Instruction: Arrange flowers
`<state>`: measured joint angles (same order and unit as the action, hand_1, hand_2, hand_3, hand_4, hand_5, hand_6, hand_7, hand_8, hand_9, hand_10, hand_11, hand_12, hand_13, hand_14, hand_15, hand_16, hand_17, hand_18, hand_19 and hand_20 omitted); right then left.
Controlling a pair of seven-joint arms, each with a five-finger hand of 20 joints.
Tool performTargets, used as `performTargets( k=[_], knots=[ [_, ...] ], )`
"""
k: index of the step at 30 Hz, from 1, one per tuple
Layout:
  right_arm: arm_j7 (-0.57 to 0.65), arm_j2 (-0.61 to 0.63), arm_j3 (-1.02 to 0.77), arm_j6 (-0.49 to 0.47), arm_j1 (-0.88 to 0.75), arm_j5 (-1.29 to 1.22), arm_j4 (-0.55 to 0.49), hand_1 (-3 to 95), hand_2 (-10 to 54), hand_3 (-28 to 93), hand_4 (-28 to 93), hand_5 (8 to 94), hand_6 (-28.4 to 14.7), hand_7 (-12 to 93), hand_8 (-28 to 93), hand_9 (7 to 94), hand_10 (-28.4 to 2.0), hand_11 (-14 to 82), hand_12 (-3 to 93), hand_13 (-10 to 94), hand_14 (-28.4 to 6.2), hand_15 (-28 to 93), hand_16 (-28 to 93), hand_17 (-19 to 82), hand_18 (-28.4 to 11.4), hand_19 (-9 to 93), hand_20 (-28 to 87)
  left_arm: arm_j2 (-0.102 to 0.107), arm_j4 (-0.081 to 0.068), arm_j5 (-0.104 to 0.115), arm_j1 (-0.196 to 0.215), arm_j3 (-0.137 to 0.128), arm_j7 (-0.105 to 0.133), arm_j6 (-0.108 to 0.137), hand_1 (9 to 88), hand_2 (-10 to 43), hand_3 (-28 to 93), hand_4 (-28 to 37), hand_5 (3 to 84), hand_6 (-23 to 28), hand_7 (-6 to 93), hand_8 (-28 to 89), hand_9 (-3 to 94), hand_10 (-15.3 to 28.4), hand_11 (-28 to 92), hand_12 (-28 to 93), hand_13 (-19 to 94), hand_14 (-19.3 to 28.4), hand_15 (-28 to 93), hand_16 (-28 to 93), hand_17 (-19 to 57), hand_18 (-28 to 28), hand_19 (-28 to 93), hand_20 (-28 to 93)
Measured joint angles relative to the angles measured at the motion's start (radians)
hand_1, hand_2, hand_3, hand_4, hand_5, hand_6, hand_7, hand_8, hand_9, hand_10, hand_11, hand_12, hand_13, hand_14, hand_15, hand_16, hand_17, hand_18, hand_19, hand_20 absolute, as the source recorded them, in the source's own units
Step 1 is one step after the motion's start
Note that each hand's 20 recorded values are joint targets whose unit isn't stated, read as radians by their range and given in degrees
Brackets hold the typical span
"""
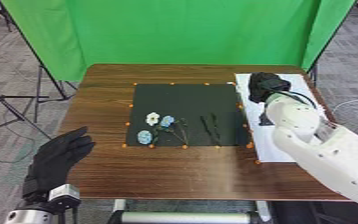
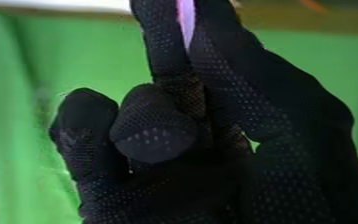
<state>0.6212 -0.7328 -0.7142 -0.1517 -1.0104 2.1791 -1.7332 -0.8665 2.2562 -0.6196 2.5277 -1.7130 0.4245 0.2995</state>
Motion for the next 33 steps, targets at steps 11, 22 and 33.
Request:
performTargets(
  k=[11, 22, 33],
  knots=[
    [-0.082, -0.207, 0.111, 0.004, 0.11, 0.019, -0.022, 59.0, -9.5, 75, -28, 76.2, -0.8, 36, 2, 88.7, -6.0, 14.8, 37.7, 82, -1.4, 77, 23, 60, -13.4, 93, 43, 0.008, 0.003, 0.001, 0.005, -0.007, 0.005, 0.004, 27.0, 4.8, 82, -20.2, 44.1, 13.1, 20.5, -11, 38.6, 22.4, 41, 11, 25, 27.8, 65, -14, -9.6, 21.9, 60, 7],
    [-0.089, -0.396, 0.153, -0.003, 0.096, 0.059, 0.052, 58.5, -9.5, 75, -28, 75.4, -0.4, 37, 2, 88.4, -6.0, 15.1, 37.9, 81, -1.9, 77, 23, 59, -13.4, 93, 43, 0.011, 0.002, 0.0, -0.018, -0.005, 0.0, 0.004, 27.0, 4.8, 82, -20.2, 44.2, 13.1, 20.4, -11, 38.6, 22.4, 41, 11, 25, 27.8, 65, -14, -9.6, 21.9, 60, 7],
    [-0.018, -0.416, 0.165, -0.002, 0.051, 0.073, 0.102, 57.1, -9.5, 75, -28, 73.3, -0.7, 36, 0, 86.4, -6.9, 14.0, 36.8, 80, -2.4, 77, 23, 58, -13.7, 93, 42, -0.012, -0.002, -0.015, -0.058, -0.006, -0.041, -0.013, 26.9, 4.8, 82, -20.2, 44.2, 13.2, 20.3, -11, 38.6, 22.4, 41, 11, 25, 27.8, 65, -14, -9.6, 21.9, 60, 7]
  ],
)
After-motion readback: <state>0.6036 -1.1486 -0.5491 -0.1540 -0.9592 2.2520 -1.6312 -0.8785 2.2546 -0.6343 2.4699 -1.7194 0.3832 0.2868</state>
